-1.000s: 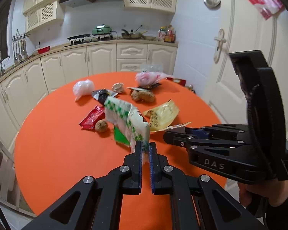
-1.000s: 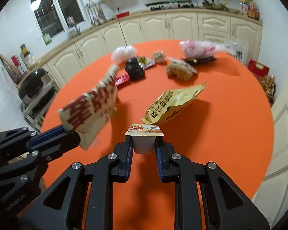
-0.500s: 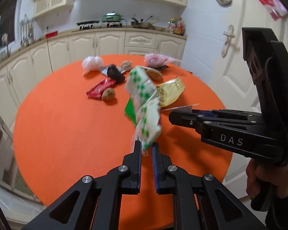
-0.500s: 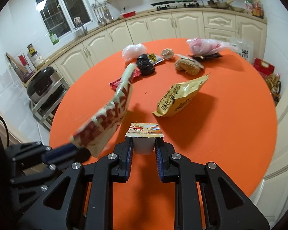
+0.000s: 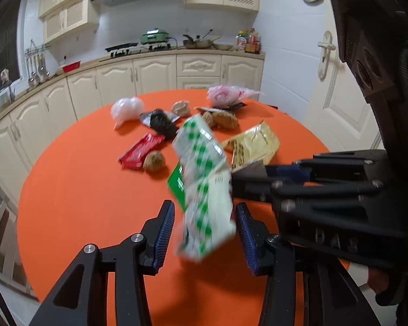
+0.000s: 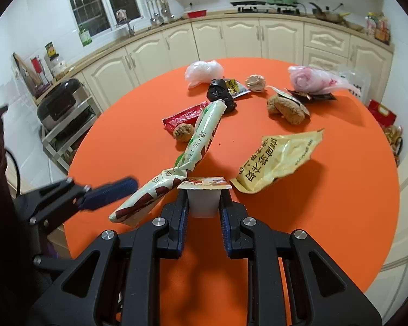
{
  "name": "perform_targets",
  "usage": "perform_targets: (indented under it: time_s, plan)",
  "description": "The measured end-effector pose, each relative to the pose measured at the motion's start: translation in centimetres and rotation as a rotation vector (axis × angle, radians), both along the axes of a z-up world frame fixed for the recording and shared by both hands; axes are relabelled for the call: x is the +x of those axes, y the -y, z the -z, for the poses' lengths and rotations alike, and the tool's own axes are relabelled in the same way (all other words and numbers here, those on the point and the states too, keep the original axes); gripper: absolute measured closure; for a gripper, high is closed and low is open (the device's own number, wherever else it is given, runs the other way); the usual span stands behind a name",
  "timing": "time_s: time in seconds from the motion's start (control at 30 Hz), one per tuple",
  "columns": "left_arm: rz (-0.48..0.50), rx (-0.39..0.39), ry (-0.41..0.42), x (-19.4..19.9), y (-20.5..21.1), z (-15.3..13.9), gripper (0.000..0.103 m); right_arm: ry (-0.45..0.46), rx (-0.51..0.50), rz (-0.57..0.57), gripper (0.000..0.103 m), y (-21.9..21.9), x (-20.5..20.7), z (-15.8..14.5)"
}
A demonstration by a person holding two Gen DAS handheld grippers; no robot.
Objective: Collect trash
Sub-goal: 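Grasp the white-red snack wrapper with the left tool, holding the cup in the right, then carry both items to the wastebasket and open both tools to drop them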
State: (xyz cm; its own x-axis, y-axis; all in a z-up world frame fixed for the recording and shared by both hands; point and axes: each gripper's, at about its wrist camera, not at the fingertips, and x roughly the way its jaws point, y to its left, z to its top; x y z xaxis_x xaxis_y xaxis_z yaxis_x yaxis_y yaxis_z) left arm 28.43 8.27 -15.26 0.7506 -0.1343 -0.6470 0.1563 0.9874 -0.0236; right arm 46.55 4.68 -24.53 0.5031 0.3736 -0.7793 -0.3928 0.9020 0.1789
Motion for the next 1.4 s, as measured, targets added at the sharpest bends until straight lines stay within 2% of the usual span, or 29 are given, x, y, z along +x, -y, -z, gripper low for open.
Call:
perform_targets:
  time_s: [0.03,0.07,0.1,0.2,0.3,0.47,0.6,0.7,0.83,0.97,1.1,1.4]
  plan:
    - [0.008,0.011,-0.003,0.5,-0.1,0.2,0.077,0.001,-0.002,-0.002,0.083,0.0,0.1,0.0]
    - [0.011,0.031,-0.011,1.1,0.2,0.4,0.086,0.004,-0.014,0.001,0.083,-0.1,0.3,-0.1]
    - [0.008,0.055,-0.012,1.4,0.5,0.5,0.087,0.007,-0.018,-0.001,0.083,-0.1,0.3,-0.2]
    - [-0.003,0.049,0.006,1.6,0.4,0.0,0.096,0.009,-0.016,0.005,0.083,0.0,0.4,-0.2]
    - [-0.002,0.027,0.03,1.3,0.3,-0.9,0.096,0.022,-0.009,0.023,0.083,0.6,0.1,-0.5]
    - [0.023,-0.001,0.069,-0.1,1.6,-3.0,0.096,0.07,0.015,0.058,0.083,2.8,-1.5,-2.7]
    - [0.109,-0.014,0.103,-1.5,5.3,-5.0,0.096,0.117,0.027,0.111,0.083,6.2,-3.8,-4.7]
    - [0.192,-0.026,0.106,-2.1,9.1,-5.9,0.096,0.147,0.015,0.182,0.083,10.3,-6.2,-6.0]
    - [0.314,-0.025,0.087,-2.1,14.3,-6.1,0.096,0.179,-0.065,0.301,0.083,15.9,-9.8,-6.8]
    - [0.407,-0.013,0.029,-0.6,19.7,-5.0,0.096,0.148,-0.102,0.405,0.083,21.0,-12.2,-5.8]
    - [0.489,0.008,-0.058,1.8,24.4,-2.5,0.096,0.103,-0.112,0.496,0.083,25.1,-13.5,-3.6]
    - [0.526,0.133,-0.179,7.8,30.4,2.9,0.095,-0.028,-0.072,0.572,0.083,31.3,-12.8,3.0]
